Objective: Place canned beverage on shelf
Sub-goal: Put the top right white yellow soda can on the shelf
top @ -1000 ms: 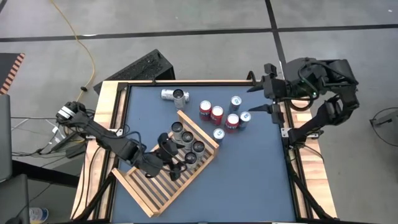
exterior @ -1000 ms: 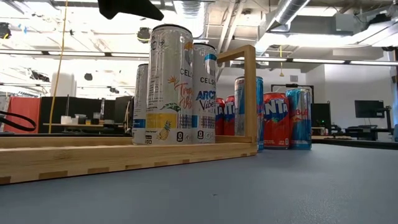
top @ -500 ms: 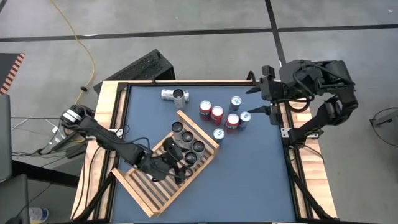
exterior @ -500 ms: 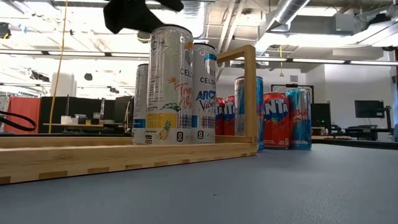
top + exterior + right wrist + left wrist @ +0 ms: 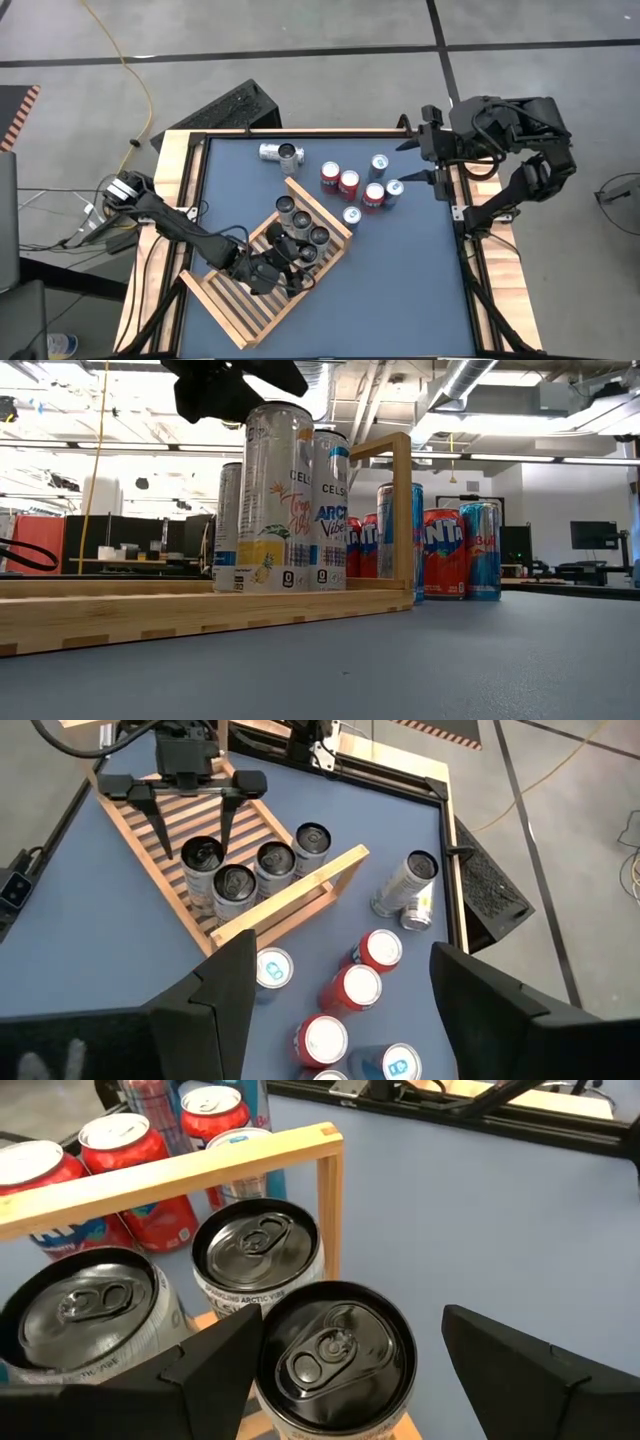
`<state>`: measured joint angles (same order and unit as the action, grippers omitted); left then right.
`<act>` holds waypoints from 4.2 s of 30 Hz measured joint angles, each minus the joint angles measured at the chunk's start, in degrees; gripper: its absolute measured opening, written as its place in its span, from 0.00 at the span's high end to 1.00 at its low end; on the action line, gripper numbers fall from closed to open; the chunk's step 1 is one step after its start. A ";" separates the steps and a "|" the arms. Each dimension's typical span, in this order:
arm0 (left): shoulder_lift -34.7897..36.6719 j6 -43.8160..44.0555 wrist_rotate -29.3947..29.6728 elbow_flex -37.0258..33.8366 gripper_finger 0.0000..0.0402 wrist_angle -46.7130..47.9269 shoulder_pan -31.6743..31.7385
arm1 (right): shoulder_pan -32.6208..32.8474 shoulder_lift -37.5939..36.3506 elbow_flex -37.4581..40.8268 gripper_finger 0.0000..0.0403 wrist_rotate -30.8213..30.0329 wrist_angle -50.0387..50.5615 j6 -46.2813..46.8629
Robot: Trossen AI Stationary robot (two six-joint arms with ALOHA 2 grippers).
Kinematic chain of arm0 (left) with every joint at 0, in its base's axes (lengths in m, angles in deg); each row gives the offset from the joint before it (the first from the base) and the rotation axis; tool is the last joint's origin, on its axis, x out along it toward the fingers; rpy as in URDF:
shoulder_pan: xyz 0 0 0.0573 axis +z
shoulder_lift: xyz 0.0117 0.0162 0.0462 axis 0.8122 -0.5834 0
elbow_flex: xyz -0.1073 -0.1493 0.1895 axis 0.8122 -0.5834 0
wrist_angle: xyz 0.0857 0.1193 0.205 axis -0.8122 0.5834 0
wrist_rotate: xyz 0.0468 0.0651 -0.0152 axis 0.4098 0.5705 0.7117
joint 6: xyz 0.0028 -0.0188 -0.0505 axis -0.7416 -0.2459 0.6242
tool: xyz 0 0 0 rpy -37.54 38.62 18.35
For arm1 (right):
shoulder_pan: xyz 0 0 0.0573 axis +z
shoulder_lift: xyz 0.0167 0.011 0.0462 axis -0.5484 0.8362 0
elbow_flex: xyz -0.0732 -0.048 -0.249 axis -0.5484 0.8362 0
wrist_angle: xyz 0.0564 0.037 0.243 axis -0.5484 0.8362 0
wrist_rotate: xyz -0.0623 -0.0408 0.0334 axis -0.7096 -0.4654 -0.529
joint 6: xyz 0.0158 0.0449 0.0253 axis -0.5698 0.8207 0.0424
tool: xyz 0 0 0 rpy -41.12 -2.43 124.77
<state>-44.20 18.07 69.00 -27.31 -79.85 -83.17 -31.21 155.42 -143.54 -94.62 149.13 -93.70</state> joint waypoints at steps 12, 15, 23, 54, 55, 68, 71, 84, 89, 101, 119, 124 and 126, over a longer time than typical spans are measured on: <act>0.00 -1.78 -0.24 2.33 0.26 5.29 -0.06 | 0.17 0.00 0.00 0.36 0.04 0.37 1.07; 0.00 -2.10 -0.28 2.71 0.26 7.87 -0.06 | 0.17 0.00 0.00 0.36 0.05 0.37 1.04; 0.42 -2.99 0.52 2.74 0.26 7.76 -0.52 | 0.17 0.00 0.00 0.36 0.09 0.37 1.96; -1.95 -1.44 1.03 4.37 0.26 8.67 0.06 | 0.17 0.00 0.00 0.36 0.31 0.48 2.34; -1.97 -1.48 1.03 4.37 0.26 8.61 0.07 | 0.17 0.00 0.00 0.36 0.31 0.56 2.35; -3.48 0.99 -0.71 4.28 0.26 6.96 0.07 | 0.17 0.00 0.00 0.36 0.28 0.79 2.95; -3.54 1.05 -0.48 4.26 0.27 7.23 0.09 | 0.15 0.00 0.00 0.36 0.24 0.79 2.97; -3.42 3.60 1.30 4.26 0.38 7.33 -0.62 | 0.15 0.00 0.00 0.36 0.07 1.90 4.82; -1.75 7.71 3.94 4.26 0.38 10.46 -2.02 | 0.15 0.00 0.00 0.36 0.07 1.90 4.88; 2.22 15.74 10.96 4.28 0.38 23.26 -4.50 | 0.15 0.00 0.00 0.36 0.07 1.84 4.90; 6.83 24.57 12.21 4.33 0.37 33.08 -9.13 | 0.04 1.97 0.00 0.36 0.09 1.69 4.58; 11.64 24.13 12.90 1.07 0.37 33.32 -9.23 | 0.04 3.10 0.00 0.36 0.09 1.70 3.66; 14.95 23.46 12.95 -3.58 0.37 27.75 -9.22 | 0.04 3.53 -0.02 0.36 0.09 1.68 3.72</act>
<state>-29.26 41.53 81.96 -30.89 -52.10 -92.39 -31.17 158.94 -143.56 -94.54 150.81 -89.98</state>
